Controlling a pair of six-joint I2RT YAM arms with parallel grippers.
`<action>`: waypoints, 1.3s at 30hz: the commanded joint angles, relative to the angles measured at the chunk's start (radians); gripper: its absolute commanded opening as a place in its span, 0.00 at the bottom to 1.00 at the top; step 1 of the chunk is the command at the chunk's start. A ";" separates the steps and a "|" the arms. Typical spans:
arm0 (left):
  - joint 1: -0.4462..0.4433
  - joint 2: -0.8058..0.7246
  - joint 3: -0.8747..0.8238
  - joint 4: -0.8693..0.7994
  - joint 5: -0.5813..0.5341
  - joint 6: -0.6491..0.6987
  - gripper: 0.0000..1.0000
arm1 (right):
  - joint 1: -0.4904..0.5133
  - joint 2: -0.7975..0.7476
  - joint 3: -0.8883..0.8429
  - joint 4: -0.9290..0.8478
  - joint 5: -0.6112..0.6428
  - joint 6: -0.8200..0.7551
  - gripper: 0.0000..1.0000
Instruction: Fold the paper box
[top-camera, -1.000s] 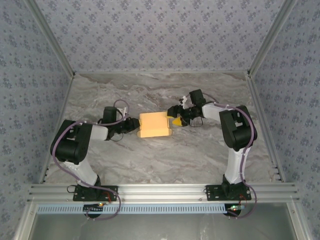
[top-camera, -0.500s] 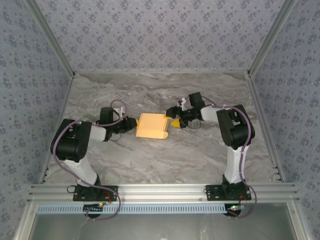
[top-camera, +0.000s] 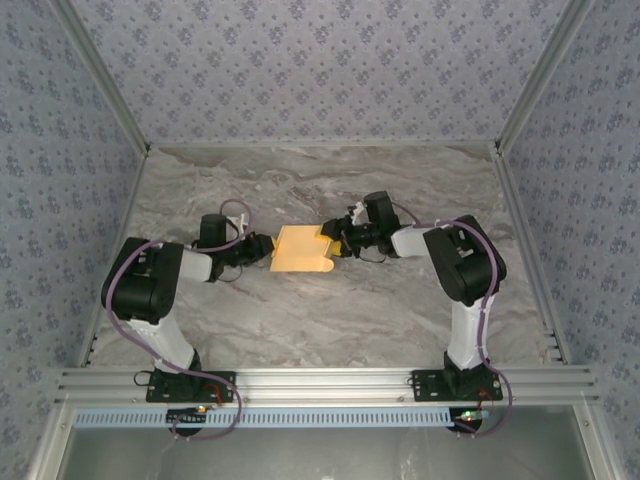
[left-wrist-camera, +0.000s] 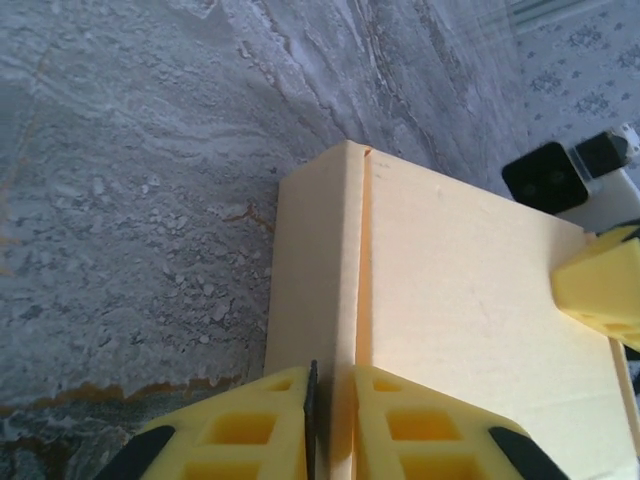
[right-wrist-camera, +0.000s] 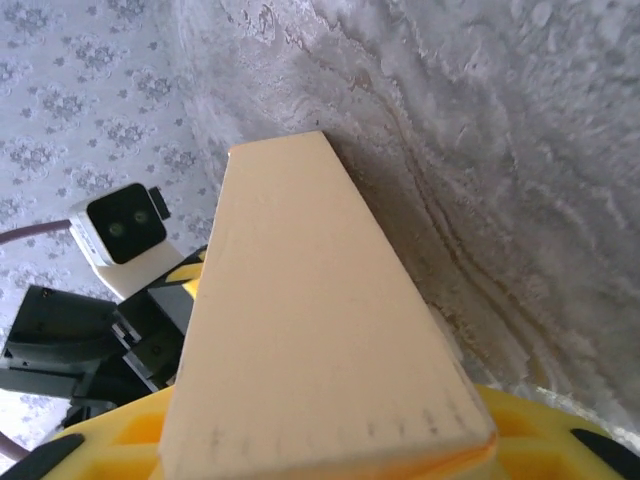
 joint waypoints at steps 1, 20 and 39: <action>-0.019 -0.079 -0.002 -0.088 -0.011 -0.003 0.28 | 0.007 -0.054 -0.003 0.004 0.042 0.118 0.42; -0.566 -0.708 -0.222 -0.122 -0.588 1.357 0.95 | -0.074 -0.154 0.046 -0.542 -0.173 0.104 0.37; -0.600 -0.286 -0.044 -0.094 -0.771 1.527 0.61 | -0.067 -0.146 0.047 -0.512 -0.185 0.194 0.37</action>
